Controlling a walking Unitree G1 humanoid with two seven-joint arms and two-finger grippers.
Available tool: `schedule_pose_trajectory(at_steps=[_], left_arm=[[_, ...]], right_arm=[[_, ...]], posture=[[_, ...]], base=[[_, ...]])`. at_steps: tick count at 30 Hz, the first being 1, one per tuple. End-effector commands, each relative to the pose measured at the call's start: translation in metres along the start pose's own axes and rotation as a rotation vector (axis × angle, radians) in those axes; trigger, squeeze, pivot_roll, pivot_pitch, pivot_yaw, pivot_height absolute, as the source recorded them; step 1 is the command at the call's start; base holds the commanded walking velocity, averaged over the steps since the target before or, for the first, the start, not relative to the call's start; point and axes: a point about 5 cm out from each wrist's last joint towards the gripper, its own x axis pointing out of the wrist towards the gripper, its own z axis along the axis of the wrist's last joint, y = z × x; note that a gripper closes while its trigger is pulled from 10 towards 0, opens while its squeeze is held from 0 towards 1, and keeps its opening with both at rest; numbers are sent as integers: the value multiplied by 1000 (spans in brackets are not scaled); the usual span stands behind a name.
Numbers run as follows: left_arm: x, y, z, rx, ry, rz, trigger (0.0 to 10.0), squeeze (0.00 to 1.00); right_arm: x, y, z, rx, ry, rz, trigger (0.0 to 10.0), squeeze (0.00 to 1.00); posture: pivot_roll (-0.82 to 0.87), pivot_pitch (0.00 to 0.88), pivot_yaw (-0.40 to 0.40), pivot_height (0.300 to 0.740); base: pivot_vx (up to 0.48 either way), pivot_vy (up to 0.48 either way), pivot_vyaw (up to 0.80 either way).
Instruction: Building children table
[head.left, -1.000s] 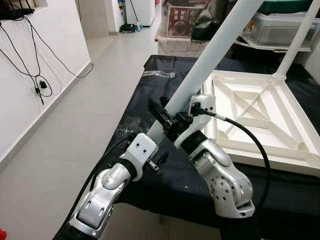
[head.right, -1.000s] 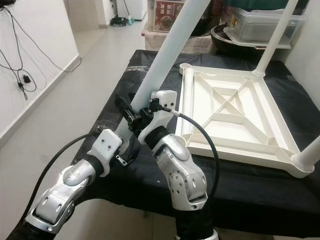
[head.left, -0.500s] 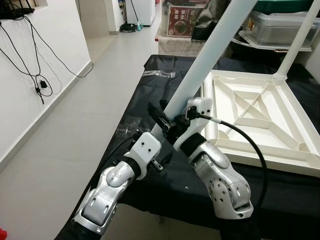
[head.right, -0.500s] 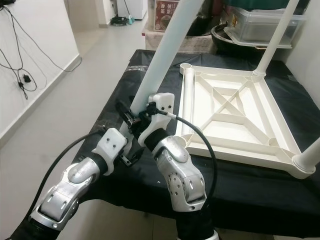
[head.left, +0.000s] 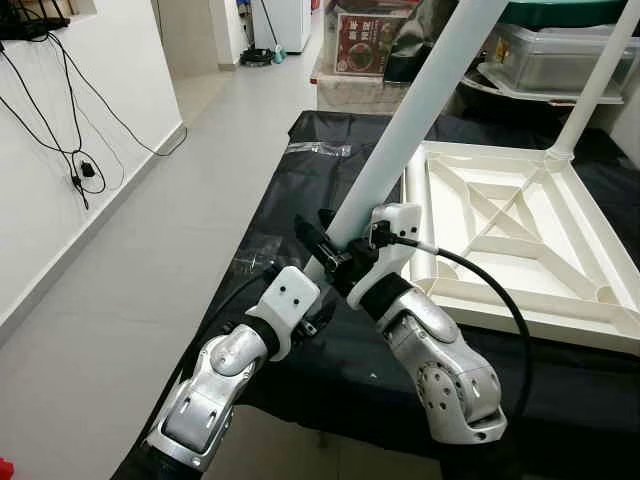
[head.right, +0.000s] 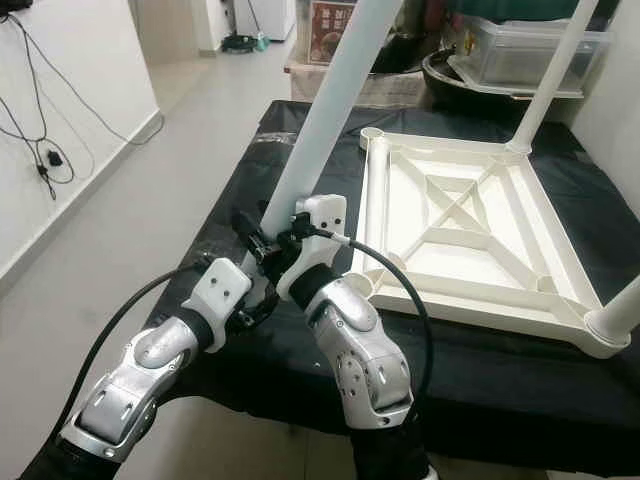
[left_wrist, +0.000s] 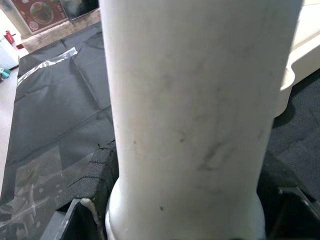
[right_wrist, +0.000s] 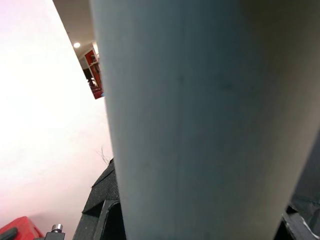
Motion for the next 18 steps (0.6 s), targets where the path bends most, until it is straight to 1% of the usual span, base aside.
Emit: schedule_pose_trajectory(at_steps=[1,3,4,5,6,9,10,11,14,15,16,18], left_arm=[[-1,-11,-10,-26,35,-50,0,0],[-1,-10,-12,-31,44,-47,0,0],[-3,-8,-13,-57,47,-55,0,0],[-4,-8,-13,-65,49,-61,10000,0],[-4,-8,-13,-65,49,-61,10000,0],[-14,-1,-12,-136,31,-111,10000,0],[-14,-1,-12,-136,31,-111,10000,0],[-19,1,-12,-154,31,-140,10000,0],[-23,3,-13,-163,34,-166,10000,0],[-28,5,-15,-169,41,-200,10000,0],[-35,8,-17,-172,53,-244,10000,0],[-35,8,-17,-172,53,-244,10000,0]], right_arm=[[2,2,1,-13,-24,9,10000,0],[2,1,2,-21,-26,3,10000,0],[2,-3,3,-54,-34,-4,10000,216],[2,-4,4,-61,-37,-4,10000,1000],[2,-4,4,-61,-37,-4,10000,1000],[1,-9,7,-67,-24,46,10000,1000],[1,-9,7,-67,-24,46,10000,1000],[1,-11,8,-68,-13,64,10000,0],[0,-13,9,-73,-1,77,10000,0],[-1,-13,9,-58,14,120,10000,0],[-4,-12,9,-21,46,193,10000,0],[-4,-12,9,-21,46,193,10000,0]], posture=[[95,83,-2,740],[95,83,-2,740],[94,83,0,740],[94,83,0,740],[94,83,0,740],[99,82,0,740],[99,82,0,740],[99,81,2,740],[99,81,2,740],[104,80,2,740],[105,79,5,740],[105,79,5,740]], base=[[0,0,0],[0,0,0],[0,0,0],[0,0,0],[0,0,0],[0,0,0],[0,0,0],[0,0,0],[0,0,0],[0,0,0],[0,0,0],[0,0,0]])
